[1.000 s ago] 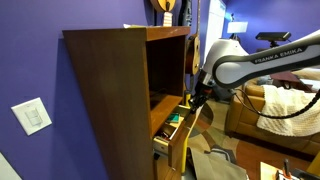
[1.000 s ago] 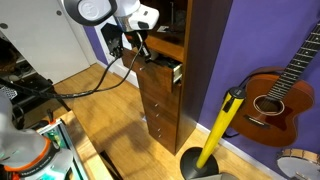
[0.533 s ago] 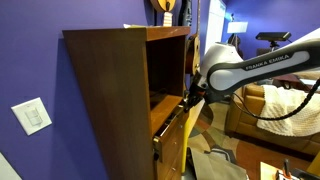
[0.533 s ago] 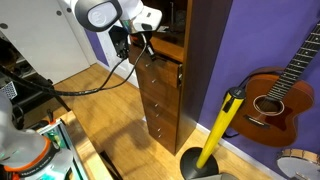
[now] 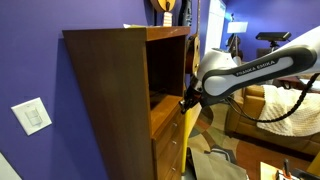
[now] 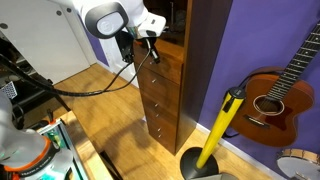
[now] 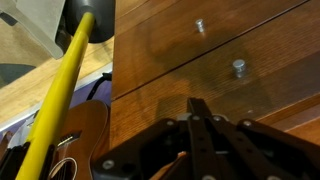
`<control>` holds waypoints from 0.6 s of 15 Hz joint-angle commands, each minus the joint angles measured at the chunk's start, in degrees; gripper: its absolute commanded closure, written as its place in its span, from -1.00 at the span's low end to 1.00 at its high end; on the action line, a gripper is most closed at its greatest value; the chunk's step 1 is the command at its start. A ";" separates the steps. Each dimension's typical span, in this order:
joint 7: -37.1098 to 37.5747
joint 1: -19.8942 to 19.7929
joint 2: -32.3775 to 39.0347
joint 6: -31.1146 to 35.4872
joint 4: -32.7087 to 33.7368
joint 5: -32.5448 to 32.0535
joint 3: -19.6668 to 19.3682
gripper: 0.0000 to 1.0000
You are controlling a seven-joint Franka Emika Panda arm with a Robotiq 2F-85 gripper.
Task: Close the drawer door
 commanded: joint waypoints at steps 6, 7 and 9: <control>-2.31 -0.29 -11.08 -16.39 -0.79 -2.04 -0.15 -0.28; -2.17 -0.52 -12.28 -19.95 -0.38 -2.69 0.00 -0.42; -2.11 -0.84 -14.73 -26.47 0.36 -4.10 0.25 -0.72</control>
